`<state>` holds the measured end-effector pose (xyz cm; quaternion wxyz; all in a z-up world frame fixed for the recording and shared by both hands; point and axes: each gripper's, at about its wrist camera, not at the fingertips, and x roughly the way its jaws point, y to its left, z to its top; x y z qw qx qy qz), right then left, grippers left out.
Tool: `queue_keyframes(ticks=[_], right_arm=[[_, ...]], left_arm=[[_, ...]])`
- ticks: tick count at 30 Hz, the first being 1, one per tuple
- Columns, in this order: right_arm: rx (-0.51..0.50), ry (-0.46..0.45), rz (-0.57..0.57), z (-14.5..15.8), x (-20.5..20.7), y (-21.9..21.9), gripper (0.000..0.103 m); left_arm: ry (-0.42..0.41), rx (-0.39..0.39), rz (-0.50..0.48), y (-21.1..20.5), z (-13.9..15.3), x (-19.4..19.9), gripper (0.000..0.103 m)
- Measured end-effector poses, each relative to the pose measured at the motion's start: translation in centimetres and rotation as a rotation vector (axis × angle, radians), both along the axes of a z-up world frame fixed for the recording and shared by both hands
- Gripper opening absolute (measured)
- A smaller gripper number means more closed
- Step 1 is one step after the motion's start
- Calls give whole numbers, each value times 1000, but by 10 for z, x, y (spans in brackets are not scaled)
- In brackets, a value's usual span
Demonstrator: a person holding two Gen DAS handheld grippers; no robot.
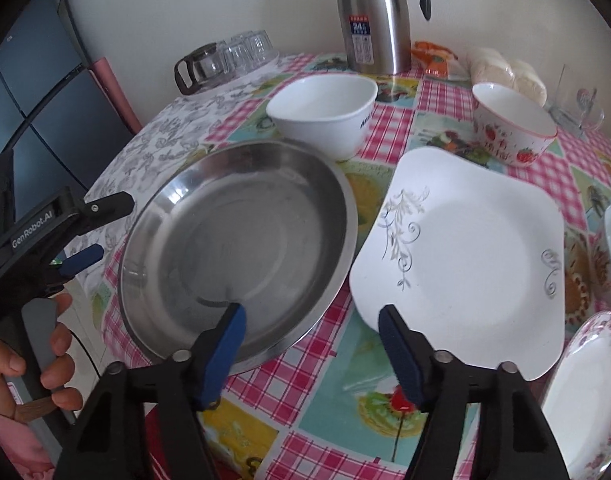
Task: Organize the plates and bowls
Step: 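Grasp the rim of the steel basin with the left gripper and lift it, then carry the steel basin with the left gripper and set it down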
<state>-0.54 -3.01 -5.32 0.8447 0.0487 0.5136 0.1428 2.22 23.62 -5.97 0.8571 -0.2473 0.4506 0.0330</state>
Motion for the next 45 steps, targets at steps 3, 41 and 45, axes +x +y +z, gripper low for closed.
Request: queue_keyframes(ticks=[3, 41, 45], right_arm=[[22, 34, 4, -6, 3, 1, 54], [75, -41, -35, 15, -7, -6, 22], [91, -88, -47, 29, -14, -16, 22]], left_arm=[[15, -17, -4, 4, -7, 2, 96], [11, 4, -38, 0, 18, -21, 12], [-21, 26, -66, -15, 39, -21, 12]])
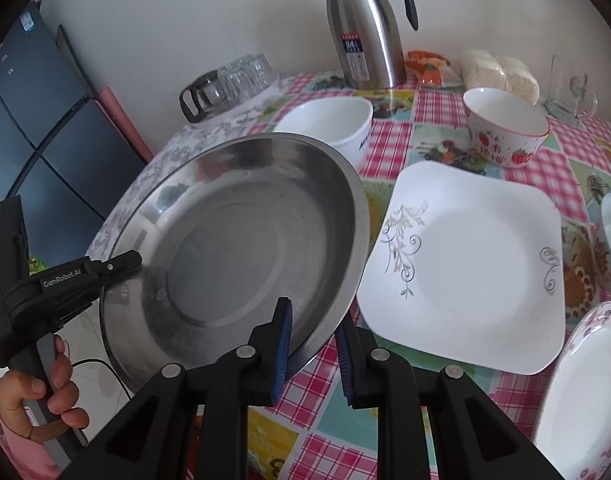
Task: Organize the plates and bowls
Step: 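Carry the steel basin with the left gripper and set it down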
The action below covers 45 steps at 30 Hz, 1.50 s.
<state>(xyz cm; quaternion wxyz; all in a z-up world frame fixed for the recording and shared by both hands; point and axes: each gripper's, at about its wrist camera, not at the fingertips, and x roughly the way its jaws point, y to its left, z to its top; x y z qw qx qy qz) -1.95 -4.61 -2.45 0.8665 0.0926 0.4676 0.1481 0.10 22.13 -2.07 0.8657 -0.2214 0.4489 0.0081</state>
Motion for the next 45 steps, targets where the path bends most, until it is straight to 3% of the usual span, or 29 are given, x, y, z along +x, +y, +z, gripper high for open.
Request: queue_keyframes(ticks=[9, 20, 30, 45], right_arm=[[30, -70, -118, 23, -13, -50, 22], [74, -87, -357, 28, -26, -130, 23], [54, -19, -479, 13, -26, -169, 23], [-46, 58, -439, -11, -15, -163, 23]], left_arm=[[-25, 6, -112, -59, 37, 13, 12], [-43, 33, -249, -158, 68, 35, 12], [64, 2, -226, -198, 32, 57, 12], [169, -49, -207, -187, -21, 73, 12]])
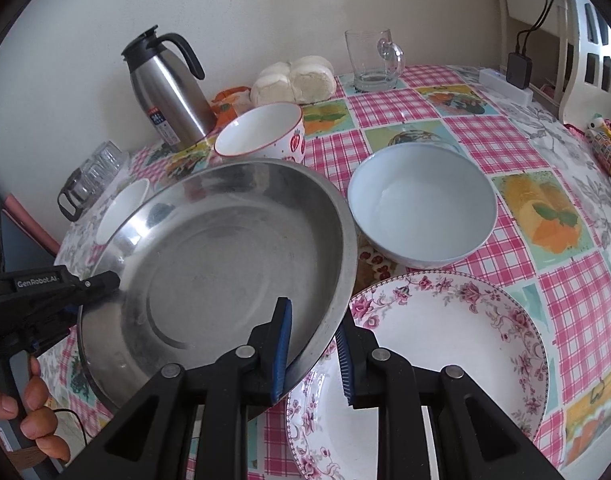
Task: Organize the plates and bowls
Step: 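Carry the steel basin with the left gripper and set it down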
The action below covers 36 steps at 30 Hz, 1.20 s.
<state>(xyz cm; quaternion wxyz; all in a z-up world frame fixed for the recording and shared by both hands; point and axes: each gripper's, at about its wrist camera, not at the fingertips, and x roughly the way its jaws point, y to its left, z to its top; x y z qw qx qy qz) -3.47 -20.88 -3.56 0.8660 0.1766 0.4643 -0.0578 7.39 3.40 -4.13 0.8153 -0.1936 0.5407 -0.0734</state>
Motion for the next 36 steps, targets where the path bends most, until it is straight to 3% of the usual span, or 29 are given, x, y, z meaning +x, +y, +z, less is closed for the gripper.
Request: queue_keyframes(ticks=[17, 36], right_arm=[[-91, 56, 71, -13, 10, 16, 24], [-118, 52, 74, -12, 10, 18, 24]], left_arm=[[102, -77, 62, 17, -32, 10, 12], [104, -78, 80, 25, -23, 0, 13]])
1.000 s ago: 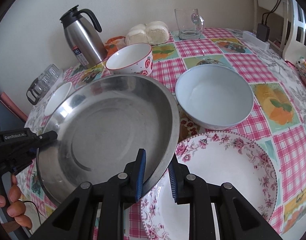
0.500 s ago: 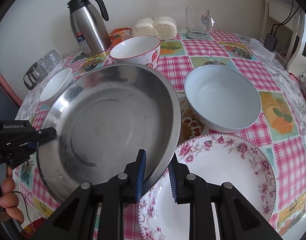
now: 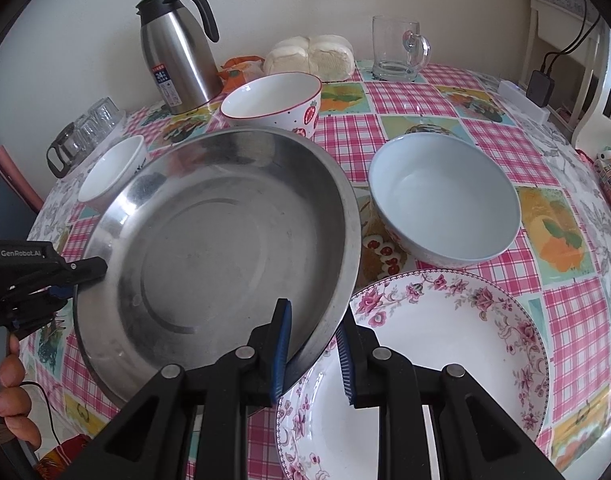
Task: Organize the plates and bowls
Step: 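Carry the steel basin with the left gripper and set it down, then move the left gripper to the rim of the pink-floral plate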
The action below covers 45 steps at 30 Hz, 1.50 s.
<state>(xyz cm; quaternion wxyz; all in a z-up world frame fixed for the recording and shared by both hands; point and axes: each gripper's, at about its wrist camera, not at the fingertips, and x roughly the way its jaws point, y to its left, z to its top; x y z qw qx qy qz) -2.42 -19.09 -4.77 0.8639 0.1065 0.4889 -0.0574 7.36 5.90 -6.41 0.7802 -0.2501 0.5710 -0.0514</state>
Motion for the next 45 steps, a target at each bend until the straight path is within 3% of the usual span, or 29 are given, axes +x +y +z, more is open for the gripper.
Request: queue_keyframes(ticks=[4, 8, 12, 16, 17, 18, 20, 25, 28, 30, 39, 45], right_arm=[[-3, -10, -13, 3, -1, -1, 24], [-8, -26, -39, 7, -3, -5, 35], [-38, -72, -59, 17, -7, -5, 35], [-74, -138, -71, 30, -11, -4, 35], [-81, -150, -72, 32, -12, -3, 41], [-90, -156, -72, 34, -12, -2, 55], [-105, -161, -66, 35, -11, 0, 67], [-104, -156, -44, 34, -8, 2, 77], [-114, -166, -41, 34, -10, 2, 87], [-117, -174, -42, 34, -10, 1, 103], [-132, -195, -19, 37, -12, 4, 103], [-215, -172, -78, 40, -17, -6, 103]], left_arm=[[-24, 22, 7, 2, 8, -3, 19], [-67, 61, 19, 4, 20, -6, 27], [-126, 153, 45, 5, 35, -11, 53], [-149, 225, 40, 4, 42, -11, 69], [-149, 240, 35, 2, 42, -11, 72], [-148, 253, 30, 1, 42, -10, 77], [-149, 277, 19, -2, 41, -9, 81], [-194, 345, -9, -12, 43, -11, 94], [-229, 380, -24, -16, 47, -14, 95], [-246, 400, -35, -19, 49, -15, 95], [-289, 458, -59, -33, 54, -24, 101], [-351, 402, -180, -63, 64, -37, 101]])
